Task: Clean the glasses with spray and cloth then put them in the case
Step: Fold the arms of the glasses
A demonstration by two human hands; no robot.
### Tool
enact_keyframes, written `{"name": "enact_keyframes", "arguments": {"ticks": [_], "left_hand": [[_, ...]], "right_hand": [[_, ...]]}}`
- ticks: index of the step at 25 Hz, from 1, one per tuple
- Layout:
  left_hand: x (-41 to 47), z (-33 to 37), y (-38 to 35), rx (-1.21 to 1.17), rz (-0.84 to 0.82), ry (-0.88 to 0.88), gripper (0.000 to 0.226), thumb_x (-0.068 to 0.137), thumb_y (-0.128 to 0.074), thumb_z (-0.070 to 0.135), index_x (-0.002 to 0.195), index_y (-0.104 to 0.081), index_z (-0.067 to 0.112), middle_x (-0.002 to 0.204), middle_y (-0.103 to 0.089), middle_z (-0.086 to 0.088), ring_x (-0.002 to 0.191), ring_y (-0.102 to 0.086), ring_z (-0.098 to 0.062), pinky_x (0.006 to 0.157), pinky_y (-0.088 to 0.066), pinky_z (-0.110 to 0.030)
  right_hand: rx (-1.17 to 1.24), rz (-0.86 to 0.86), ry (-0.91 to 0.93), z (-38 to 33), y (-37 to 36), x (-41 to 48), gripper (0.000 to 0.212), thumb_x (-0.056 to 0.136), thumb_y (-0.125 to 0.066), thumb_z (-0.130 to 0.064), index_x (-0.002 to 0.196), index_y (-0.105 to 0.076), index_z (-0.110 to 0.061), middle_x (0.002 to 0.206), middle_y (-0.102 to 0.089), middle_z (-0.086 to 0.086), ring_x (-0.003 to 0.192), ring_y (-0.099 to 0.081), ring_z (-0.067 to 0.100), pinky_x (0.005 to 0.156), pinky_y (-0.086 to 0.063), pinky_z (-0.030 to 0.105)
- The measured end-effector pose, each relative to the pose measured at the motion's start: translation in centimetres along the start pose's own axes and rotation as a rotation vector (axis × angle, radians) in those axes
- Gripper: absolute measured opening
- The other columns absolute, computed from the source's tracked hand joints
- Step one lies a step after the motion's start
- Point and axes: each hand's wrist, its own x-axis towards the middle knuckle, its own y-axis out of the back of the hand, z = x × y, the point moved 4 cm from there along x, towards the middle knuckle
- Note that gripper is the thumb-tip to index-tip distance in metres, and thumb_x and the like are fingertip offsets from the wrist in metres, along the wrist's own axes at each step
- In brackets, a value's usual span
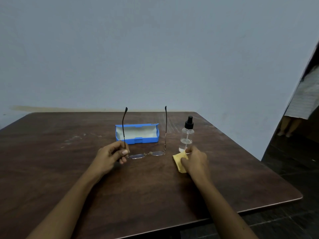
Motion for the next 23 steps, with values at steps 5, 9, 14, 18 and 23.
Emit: {"name": "enact_keyframes", "arguments": {"ticks": [5, 9, 14, 18, 23], "left_hand": [[-0.1, 0.4, 0.0, 0.028, 0.010, -0.032, 0.014, 0.086, -0.052, 0.001, 0.075, -0.060, 0.004, 0.060, -0.063, 0.002, 0.056, -0.058, -0.006, 0.055, -0.048, -0.014], [-0.1, 0.8, 0.1, 0.027, 0.044, -0.061, 0.014, 0.086, -0.051, -0.003, 0.074, -0.058, 0.000, 0.058, -0.064, 0.005, 0.053, -0.057, -0.003, 0.055, -0.048, -0.013], [-0.1, 1.2, 0.7, 0.001, 0.141, -0.024, 0.019, 0.086, -0.050, -0.003, 0.073, -0.059, 0.008, 0.064, -0.060, -0.005, 0.052, -0.057, -0.001, 0.055, -0.048, -0.011], [0.0, 0.5, 0.9, 0.018, 0.217, -0.010, 0.024, 0.085, -0.052, -0.002, 0.070, -0.059, 0.015, 0.055, -0.063, 0.004, 0.052, -0.058, -0.002, 0.055, -0.048, -0.010], [0.3, -0.1, 1.2, 0.086, 0.365, -0.029, 0.025, 0.083, -0.055, -0.003, 0.068, -0.059, 0.017, 0.049, -0.061, 0.005, 0.049, -0.056, -0.003, 0.054, -0.046, -0.010]], "right_hand": [[-0.089, 0.210, 0.263, -1.4, 0.8, -0.6, 0.025, 0.090, -0.053, -0.026, 0.110, -0.058, -0.013, 0.112, -0.060, 0.006, 0.110, -0.050, 0.025, 0.082, -0.043, 0.033], [0.351, 0.135, 0.420, -3.6, -0.2, 0.4, 0.018, 0.087, -0.058, -0.012, 0.102, -0.064, -0.007, 0.097, -0.064, 0.007, 0.081, -0.056, 0.011, 0.068, -0.040, 0.013], [0.762, -0.071, 0.340, -4.9, -2.2, 1.4, 0.022, 0.084, -0.061, -0.005, 0.084, -0.062, -0.027, 0.079, -0.064, -0.003, 0.076, -0.059, 0.014, 0.061, -0.047, 0.022], [0.803, -0.132, 0.403, -5.8, -3.0, 2.4, 0.032, 0.082, -0.060, 0.001, 0.081, -0.062, -0.031, 0.074, -0.060, -0.001, 0.068, -0.053, 0.011, 0.056, -0.043, 0.021], [0.798, -0.062, 0.451, -5.3, -4.2, 2.5, 0.030, 0.081, -0.062, 0.003, 0.088, -0.064, -0.026, 0.083, -0.065, 0.005, 0.071, -0.057, 0.005, 0.068, -0.049, 0.016]]}}
